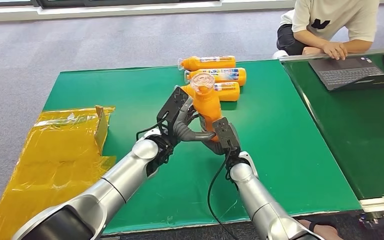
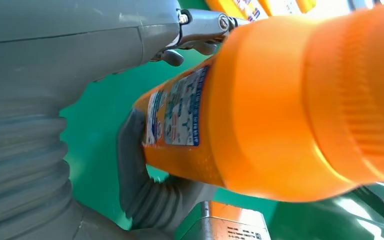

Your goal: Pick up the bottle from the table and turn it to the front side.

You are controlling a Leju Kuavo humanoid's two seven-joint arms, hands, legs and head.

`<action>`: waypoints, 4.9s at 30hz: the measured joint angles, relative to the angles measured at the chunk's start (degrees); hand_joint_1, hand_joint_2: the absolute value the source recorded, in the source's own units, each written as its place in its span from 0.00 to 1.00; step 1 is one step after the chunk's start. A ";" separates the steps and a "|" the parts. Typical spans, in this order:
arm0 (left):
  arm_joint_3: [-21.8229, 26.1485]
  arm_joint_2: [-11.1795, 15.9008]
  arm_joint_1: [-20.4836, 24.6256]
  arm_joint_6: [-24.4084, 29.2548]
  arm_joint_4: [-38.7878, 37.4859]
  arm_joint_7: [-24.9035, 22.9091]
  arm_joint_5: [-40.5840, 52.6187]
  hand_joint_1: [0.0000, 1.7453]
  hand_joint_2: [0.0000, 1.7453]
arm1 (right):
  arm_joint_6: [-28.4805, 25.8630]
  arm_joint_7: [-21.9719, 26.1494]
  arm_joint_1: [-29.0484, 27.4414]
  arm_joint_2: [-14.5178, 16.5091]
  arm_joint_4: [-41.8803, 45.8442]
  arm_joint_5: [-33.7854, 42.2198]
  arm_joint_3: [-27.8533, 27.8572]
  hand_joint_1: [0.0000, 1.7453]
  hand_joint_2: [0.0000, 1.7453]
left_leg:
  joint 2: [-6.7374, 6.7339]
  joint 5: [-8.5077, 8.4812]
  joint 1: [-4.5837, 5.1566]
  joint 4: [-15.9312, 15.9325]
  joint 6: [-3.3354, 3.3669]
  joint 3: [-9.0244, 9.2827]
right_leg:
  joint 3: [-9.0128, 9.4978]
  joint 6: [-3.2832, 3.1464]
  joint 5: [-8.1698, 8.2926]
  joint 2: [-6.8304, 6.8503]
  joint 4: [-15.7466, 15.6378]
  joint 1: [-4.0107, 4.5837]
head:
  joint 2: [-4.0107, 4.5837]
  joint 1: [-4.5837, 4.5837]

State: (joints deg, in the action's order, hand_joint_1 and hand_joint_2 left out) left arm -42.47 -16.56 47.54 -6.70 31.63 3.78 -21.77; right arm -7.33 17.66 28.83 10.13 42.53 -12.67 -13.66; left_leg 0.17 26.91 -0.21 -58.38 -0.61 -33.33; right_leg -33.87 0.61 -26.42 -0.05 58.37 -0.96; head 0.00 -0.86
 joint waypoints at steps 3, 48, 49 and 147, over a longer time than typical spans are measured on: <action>0.45 0.56 0.25 0.24 0.94 -1.13 4.85 0.00 1.00 | 0.39 0.64 -0.08 0.56 0.00 -1.46 -0.43 1.00 1.00 | -0.06 0.00 0.00 0.00 -0.01 0.01 | -0.04 -0.02 0.01 -0.06 0.01 0.02 | 0.00 0.00; -0.50 1.55 -0.33 -0.01 6.15 -8.92 -12.01 0.00 1.00 | 0.84 1.81 0.29 2.68 0.31 0.09 -2.80 1.00 1.00 | -0.18 -0.02 0.00 -0.02 -0.03 0.01 | -0.17 -0.06 0.06 -0.20 0.01 0.01 | 0.00 -0.01; -0.97 1.62 -0.20 0.11 6.07 -8.91 -12.58 0.00 1.00 | 0.81 1.80 0.26 2.68 0.31 0.14 -2.80 1.00 1.00 | -0.19 -0.02 0.00 -0.02 -0.03 0.01 | -0.18 -0.06 0.06 -0.21 0.01 0.01 | 0.00 -0.01; 12.66 5.46 -1.76 9.28 11.43 -0.33 32.44 1.00 1.00 | 12.68 -16.44 -16.76 -14.73 32.34 -20.74 -10.25 0.00 1.00 | -0.13 -0.05 0.00 -0.02 -0.04 -0.24 | -0.28 -0.08 0.14 -0.12 0.00 0.01 | 0.00 -0.03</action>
State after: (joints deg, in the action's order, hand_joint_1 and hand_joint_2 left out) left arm -29.81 -11.10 45.78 2.58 43.06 3.44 10.67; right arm 5.35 1.22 12.06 -4.60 74.88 -33.41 -23.91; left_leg 0.04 26.86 -0.20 -58.39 -0.65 -33.57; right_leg -34.15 0.54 -26.28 -0.17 58.37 -0.96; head 0.00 -0.90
